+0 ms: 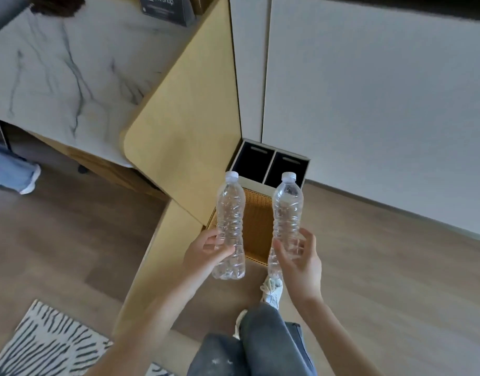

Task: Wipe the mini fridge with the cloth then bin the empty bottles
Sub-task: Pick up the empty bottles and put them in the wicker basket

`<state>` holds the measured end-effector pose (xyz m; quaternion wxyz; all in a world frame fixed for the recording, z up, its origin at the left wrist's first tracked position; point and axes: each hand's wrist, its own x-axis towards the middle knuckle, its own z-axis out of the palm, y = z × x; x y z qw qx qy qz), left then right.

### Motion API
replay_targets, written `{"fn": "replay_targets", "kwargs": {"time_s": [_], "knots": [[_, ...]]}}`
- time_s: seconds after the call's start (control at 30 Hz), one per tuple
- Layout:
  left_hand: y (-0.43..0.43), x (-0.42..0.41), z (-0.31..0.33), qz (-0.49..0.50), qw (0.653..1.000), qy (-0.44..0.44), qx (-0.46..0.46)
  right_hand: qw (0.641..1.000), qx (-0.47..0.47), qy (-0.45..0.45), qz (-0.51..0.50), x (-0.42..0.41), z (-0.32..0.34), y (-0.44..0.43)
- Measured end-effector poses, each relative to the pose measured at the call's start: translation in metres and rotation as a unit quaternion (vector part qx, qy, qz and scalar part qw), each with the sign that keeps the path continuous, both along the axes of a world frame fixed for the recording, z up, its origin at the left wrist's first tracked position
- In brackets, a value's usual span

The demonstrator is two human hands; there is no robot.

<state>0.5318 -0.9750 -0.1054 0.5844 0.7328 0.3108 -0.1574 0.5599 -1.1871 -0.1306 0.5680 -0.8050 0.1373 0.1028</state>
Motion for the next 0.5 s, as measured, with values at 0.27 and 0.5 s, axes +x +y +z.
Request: {"fn": "replay_targets", "kwargs": {"time_s": [0.27, 0.5], "knots": [[-0.007, 0.075, -0.12, 0.047, 0.998, 0.048, -0.006, 0.998, -0.051, 0.032, 0.017, 0.071, -0.12, 0.013], [0.005, 0.124, -0.272, 0.055, 0.997, 0.06, -0.004, 0.997, -0.055, 0.046, -0.008, 0.112, -0.263, 0.029]]}}
